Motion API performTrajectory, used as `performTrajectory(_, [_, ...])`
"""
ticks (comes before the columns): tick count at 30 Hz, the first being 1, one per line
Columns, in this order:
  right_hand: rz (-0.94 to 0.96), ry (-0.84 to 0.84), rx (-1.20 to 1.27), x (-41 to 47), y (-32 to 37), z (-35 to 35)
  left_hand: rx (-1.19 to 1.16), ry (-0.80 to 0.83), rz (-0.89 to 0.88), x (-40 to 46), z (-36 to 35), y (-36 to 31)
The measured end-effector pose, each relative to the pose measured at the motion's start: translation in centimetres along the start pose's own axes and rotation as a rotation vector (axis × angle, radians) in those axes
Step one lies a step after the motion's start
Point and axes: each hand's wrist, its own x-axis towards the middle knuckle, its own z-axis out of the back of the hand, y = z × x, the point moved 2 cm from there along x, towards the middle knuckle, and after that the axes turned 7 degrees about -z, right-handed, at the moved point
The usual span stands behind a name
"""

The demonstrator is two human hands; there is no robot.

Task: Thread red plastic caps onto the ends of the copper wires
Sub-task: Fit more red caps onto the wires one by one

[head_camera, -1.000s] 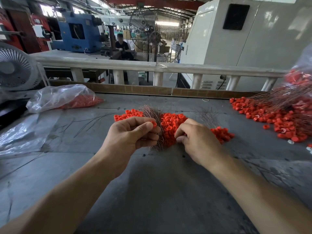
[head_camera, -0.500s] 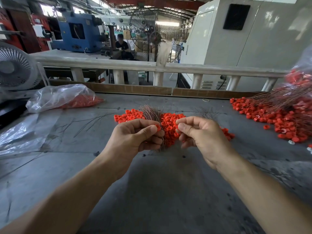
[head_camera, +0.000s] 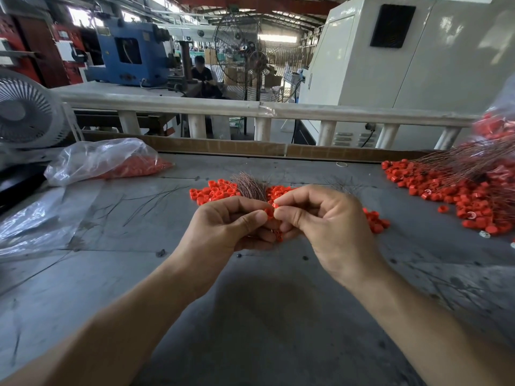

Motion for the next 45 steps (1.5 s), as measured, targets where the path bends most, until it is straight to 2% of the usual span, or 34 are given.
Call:
performTrajectory(12, [0.203, -0.028, -0.314, -0.8, 1.3, 0.1, 0.060, 0.013, -0.114, -0.1, -0.3, -0.3])
performTrajectory(26, [0.250, -0.060, -0.329, -1.1, 1.6, -0.2, 0.212, -0.058, -0.242, -0.2, -0.7, -0.4])
performTrajectory(30, [0.272, -0.060, -0.357, -1.1, 1.5, -0.3, 0.155, -0.082, -0.180, -0.3, -0.7, -0.4])
performTrajectory(34, [0.349, -0.104, -0.512, -1.4, 1.4, -0.7, -0.017, -0.082, -0.024, -0.3, -0.8, -0.2])
performTrajectory(39, [0.402, -0.181, -0.708, -1.6, 1.2, -1.3, -0.104, -0.081, 0.103, -0.4, -0.9, 0.1])
performTrajectory(45, [0.476, -0.241, -0.724, -1.6, 1.2, -1.2, -0.181, -0.041, 0.156, -0.4, -0.8, -0.1])
